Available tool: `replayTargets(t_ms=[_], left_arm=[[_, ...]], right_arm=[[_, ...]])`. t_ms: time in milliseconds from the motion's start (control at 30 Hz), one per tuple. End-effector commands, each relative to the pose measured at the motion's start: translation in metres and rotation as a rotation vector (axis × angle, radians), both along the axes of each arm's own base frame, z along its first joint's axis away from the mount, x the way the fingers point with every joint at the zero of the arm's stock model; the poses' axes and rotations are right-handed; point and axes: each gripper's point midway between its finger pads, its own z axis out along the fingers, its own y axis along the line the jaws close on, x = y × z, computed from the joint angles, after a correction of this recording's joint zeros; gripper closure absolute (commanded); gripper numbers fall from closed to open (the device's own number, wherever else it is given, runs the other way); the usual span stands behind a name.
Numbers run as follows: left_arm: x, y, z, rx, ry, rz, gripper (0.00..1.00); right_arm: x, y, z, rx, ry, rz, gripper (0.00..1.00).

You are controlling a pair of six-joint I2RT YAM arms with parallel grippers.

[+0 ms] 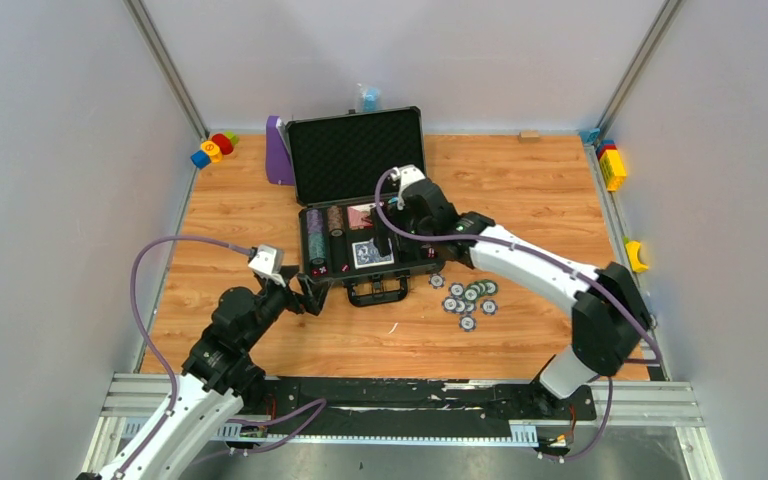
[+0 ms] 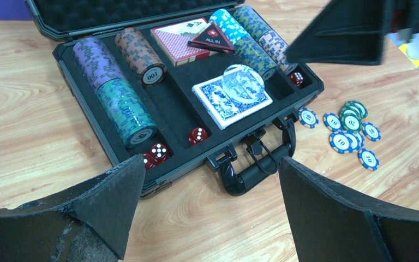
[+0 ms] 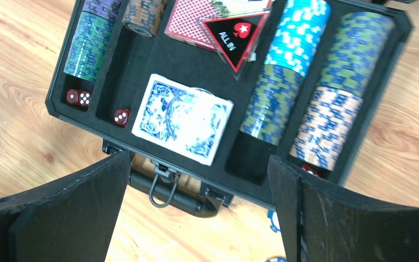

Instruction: Pack up texas hold em set

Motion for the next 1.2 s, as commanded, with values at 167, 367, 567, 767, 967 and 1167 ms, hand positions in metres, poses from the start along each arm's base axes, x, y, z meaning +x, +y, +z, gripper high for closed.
replayTargets(t_ms=[167,367,567,767,967,1167], left_arm=[[0.009,-0.004,0.000,0.013,0.000,0.002,0.00],[0.011,-0.005,-0.001,0.018,0.005,0.001,0.00],[0.011,-0.003,0.000,0.016,0.002,0.010,0.00],[0.012,-0.003,0.001,0.016,-0.003,0.013,0.00],[0.011,-0.004,0.002,0.012,-0.006,0.003,0.00],[0.009,-0.003,0.003,0.004,-0.010,0.007,0.00]], right_arm=[[0.000,-0.061,0.041,0.064,-0.222,-0.147,0.00],[-0.012,-0.091,0.033,0.047,-0.236,-0.217,0.01],[-0.029,-0.118,0.019,0.036,-0.159,-0.331,0.01],[-0.052,-0.142,0.000,0.032,-0.056,-0.447,0.01],[-0.074,-0.161,-0.014,0.057,0.054,-0.585,0.00],[-0.089,-0.173,-0.031,0.080,0.151,-0.712,0.00]])
